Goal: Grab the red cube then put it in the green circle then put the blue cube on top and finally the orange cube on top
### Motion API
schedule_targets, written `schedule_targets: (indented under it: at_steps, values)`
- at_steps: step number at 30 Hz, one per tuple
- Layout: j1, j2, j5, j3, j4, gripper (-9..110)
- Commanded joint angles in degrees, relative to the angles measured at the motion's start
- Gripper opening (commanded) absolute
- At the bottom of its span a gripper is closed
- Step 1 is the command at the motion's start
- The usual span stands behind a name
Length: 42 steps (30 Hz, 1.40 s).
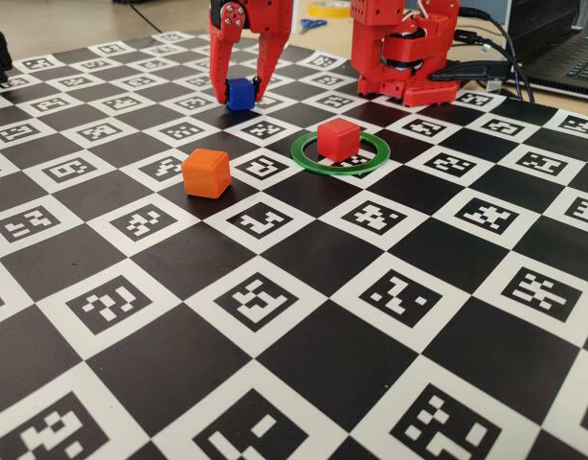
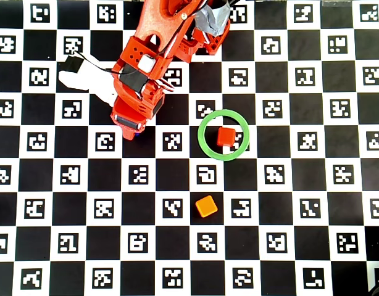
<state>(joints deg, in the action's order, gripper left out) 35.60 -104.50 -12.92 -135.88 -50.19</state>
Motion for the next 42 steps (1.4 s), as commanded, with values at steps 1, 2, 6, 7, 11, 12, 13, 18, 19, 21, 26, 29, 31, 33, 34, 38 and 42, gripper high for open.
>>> schedule_targets:
  at_steps: [1, 2, 6, 7, 11, 12, 13, 18, 19, 21, 26, 29, 31, 33, 34, 38, 42]
  values:
    - [-0.5, -3.2, 0.2, 2.5, -3.2, 8]
    - [-0.9, -3.6, 0.5, 3.1, -4.1, 8]
    - [-2.8, -6.3, 2.3, 6.3, -9.7, 8]
    - [-3.5, -7.0, 2.7, 7.1, -11.2, 8]
    - [-6.9, -9.9, 4.8, 9.7, -15.9, 8]
    - [-8.0, -10.5, 5.5, 10.1, -16.8, 8]
    - [-9.1, -11.3, 6.2, 10.5, -17.8, 8]
    - [-15.6, -13.0, 10.5, 13.8, -24.4, 8]
    - [-17.1, -13.2, 11.4, 14.5, -25.7, 8]
    - [-19.8, -13.7, 13.2, 15.7, -27.4, 8]
    - [-27.4, -14.7, 17.8, 18.1, -30.8, 8]
    - [-31.9, -15.4, 20.5, 18.5, -32.2, 7]
    - [-34.5, -15.7, 22.1, 18.5, -32.4, 7]
    - [-37.0, -15.7, 23.3, 18.6, -32.6, 7]
    - [-38.2, -15.7, 24.0, 18.6, -32.6, 7]
    - [-42.2, -15.7, 26.2, 18.7, -32.1, 6]
    - [-45.9, -16.0, 28.7, 18.9, -31.1, 6]
